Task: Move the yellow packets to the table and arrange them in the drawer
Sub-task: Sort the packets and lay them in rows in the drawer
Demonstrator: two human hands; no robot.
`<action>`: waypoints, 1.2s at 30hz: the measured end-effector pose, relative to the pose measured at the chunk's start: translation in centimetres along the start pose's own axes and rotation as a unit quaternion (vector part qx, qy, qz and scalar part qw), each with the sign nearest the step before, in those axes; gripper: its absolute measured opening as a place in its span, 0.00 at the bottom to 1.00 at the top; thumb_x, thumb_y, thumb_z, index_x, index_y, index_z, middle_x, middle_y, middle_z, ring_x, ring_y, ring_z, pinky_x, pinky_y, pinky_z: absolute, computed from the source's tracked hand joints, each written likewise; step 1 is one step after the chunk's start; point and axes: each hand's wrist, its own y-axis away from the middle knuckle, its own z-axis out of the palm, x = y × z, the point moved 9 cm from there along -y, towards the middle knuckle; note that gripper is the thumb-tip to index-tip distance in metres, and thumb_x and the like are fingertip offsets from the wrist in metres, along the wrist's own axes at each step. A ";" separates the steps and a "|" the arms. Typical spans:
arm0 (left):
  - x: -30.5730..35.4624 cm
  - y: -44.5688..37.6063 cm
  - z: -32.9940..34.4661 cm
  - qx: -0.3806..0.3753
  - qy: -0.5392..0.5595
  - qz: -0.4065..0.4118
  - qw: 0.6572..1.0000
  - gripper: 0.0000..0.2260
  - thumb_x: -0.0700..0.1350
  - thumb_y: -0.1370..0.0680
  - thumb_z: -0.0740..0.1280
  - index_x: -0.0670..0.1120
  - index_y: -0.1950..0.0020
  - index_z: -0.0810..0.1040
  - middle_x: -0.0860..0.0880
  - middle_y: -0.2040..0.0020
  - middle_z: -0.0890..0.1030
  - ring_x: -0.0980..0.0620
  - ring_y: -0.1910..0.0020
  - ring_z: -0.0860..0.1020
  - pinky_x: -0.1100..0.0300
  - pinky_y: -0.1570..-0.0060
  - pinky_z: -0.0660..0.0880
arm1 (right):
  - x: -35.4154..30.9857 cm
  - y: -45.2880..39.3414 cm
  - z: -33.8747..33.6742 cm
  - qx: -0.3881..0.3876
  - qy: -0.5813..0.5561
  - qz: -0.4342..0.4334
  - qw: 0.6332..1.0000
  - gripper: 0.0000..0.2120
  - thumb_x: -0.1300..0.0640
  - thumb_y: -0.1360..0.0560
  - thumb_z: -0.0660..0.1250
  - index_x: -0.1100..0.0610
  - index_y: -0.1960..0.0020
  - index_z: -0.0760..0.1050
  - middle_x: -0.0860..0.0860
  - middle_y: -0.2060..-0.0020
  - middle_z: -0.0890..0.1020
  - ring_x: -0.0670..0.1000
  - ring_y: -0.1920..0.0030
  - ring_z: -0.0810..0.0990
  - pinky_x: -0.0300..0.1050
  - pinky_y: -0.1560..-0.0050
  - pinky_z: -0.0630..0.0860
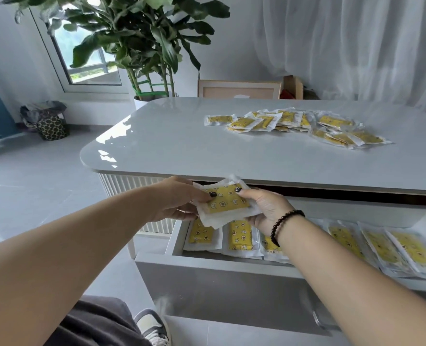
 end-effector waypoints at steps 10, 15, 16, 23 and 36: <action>-2.8 -0.8 2.4 -0.016 0.065 -0.027 0.997 0.05 0.33 0.25 0.68 0.35 0.50 0.75 0.39 0.53 0.82 0.45 0.55 0.83 0.55 0.57 0.82 | 2.7 -0.3 1.0 -0.047 0.053 0.083 0.994 0.13 0.69 0.27 0.68 0.65 0.43 0.76 0.61 0.49 0.83 0.57 0.55 0.83 0.49 0.59 0.81; -4.4 -1.4 2.9 -0.024 0.006 -0.043 0.999 0.04 0.33 0.26 0.70 0.39 0.54 0.78 0.41 0.54 0.84 0.47 0.53 0.84 0.57 0.53 0.82 | 3.5 -1.1 -0.4 -0.024 0.215 0.114 0.970 0.06 0.66 0.28 0.72 0.62 0.55 0.75 0.57 0.62 0.82 0.53 0.63 0.82 0.47 0.63 0.80; -4.6 -1.7 2.8 -0.019 -0.008 -0.040 0.999 0.04 0.33 0.26 0.70 0.39 0.53 0.79 0.41 0.52 0.84 0.47 0.52 0.84 0.57 0.53 0.81 | 3.5 -1.4 -0.4 -0.015 0.236 0.112 0.965 0.08 0.65 0.29 0.73 0.63 0.54 0.75 0.57 0.61 0.83 0.54 0.62 0.82 0.48 0.62 0.80; -5.7 -4.2 2.2 0.052 -0.151 0.005 0.987 0.06 0.38 0.27 0.71 0.45 0.51 0.81 0.44 0.54 0.84 0.50 0.62 0.82 0.57 0.55 0.82 | 4.0 -7.6 -0.8 0.031 0.358 0.060 0.931 0.52 0.50 0.54 0.84 0.64 0.36 0.68 0.59 0.48 0.81 0.58 0.49 0.82 0.57 0.48 0.79; -6.2 -6.6 5.4 0.025 -0.489 0.020 0.872 0.23 0.49 0.23 0.67 0.44 0.32 0.66 0.46 0.38 0.72 0.49 0.40 0.71 0.60 0.44 0.69 | 4.5 -8.5 -2.3 0.060 0.524 0.040 0.849 0.14 0.63 0.33 0.72 0.63 0.48 0.78 0.54 0.55 0.83 0.51 0.57 0.83 0.43 0.58 0.82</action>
